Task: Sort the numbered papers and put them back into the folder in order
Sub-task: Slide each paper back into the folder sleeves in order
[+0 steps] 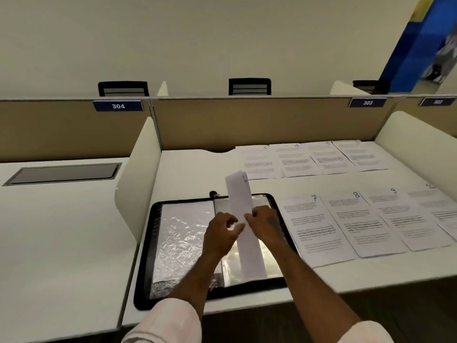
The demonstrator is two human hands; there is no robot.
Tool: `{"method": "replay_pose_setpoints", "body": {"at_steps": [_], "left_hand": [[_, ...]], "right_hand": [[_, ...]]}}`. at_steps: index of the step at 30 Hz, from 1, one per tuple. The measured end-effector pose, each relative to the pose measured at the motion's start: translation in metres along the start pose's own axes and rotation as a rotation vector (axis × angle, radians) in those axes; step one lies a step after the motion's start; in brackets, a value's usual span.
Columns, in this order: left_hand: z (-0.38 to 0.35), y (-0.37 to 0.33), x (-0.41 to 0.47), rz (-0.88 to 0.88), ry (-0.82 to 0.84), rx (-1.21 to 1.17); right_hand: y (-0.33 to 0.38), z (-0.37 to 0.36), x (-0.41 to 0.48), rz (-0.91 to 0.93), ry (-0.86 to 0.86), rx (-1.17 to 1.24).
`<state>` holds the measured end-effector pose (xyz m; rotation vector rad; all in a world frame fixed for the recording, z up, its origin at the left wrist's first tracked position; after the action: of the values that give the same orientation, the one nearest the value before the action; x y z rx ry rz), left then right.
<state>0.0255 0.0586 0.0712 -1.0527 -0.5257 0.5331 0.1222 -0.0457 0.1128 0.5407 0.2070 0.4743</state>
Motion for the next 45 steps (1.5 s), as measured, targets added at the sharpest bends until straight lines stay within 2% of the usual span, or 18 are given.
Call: {"method": "replay_pose_setpoints", "body": {"at_steps": [2,5,7,11,14,21,25,26,28,30,32,34,37,45], "left_hand": [[0.002,0.008,-0.005,0.220,-0.052,-0.213],[-0.010,0.006,-0.020,0.511,0.111,-0.517],[-0.018,0.002,-0.033,0.597,0.170,-0.657],[-0.044,-0.002,-0.061,0.738,0.076,-0.935],[-0.070,-0.004,-0.084,0.774,0.103,-1.195],[-0.102,-0.004,-0.121,0.769,-0.044,-1.164],[-0.109,-0.010,-0.129,0.802,-0.085,-1.136],[-0.109,-0.010,-0.130,0.799,-0.096,-1.079],[-0.105,-0.004,-0.134,0.753,-0.143,-0.796],[-0.093,0.007,-0.137,0.605,-0.113,-0.247],[-0.084,0.019,-0.136,0.393,0.077,0.322],[-0.079,0.028,-0.132,0.278,0.272,0.608],[-0.075,0.039,-0.118,0.236,0.368,0.691],[-0.073,0.054,-0.098,0.087,0.422,0.781]], "right_hand": [[-0.007,0.007,-0.009,0.041,0.005,-0.036],[-0.013,0.013,-0.021,0.114,0.018,-0.050],[-0.015,0.012,-0.024,0.141,0.044,-0.037],[-0.035,0.017,-0.040,0.180,0.076,-0.035],[-0.057,0.015,-0.054,0.173,0.109,0.020],[-0.099,0.013,-0.083,0.217,0.163,-0.036],[-0.115,0.012,-0.092,0.182,0.156,-0.040],[-0.118,0.014,-0.095,0.165,0.152,-0.032],[-0.125,0.017,-0.098,0.145,0.123,-0.028],[-0.133,0.021,-0.099,0.126,0.090,-0.026],[-0.141,0.024,-0.097,0.119,0.057,-0.024],[-0.145,0.026,-0.096,0.120,0.026,-0.025],[-0.147,0.024,-0.095,0.105,-0.002,-0.060],[-0.143,0.018,-0.097,0.052,-0.034,-0.168]]}}
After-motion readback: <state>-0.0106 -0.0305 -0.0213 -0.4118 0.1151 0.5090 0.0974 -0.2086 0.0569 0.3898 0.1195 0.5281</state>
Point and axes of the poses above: each hand's wrist, its own x-axis towards the middle knuckle, its own z-axis out of the back of the hand, y = z × x, the point moved 2 cm from there along x, towards the middle knuckle, and after that the axes turned 11 degrees about -x, right-handed, at the moved point
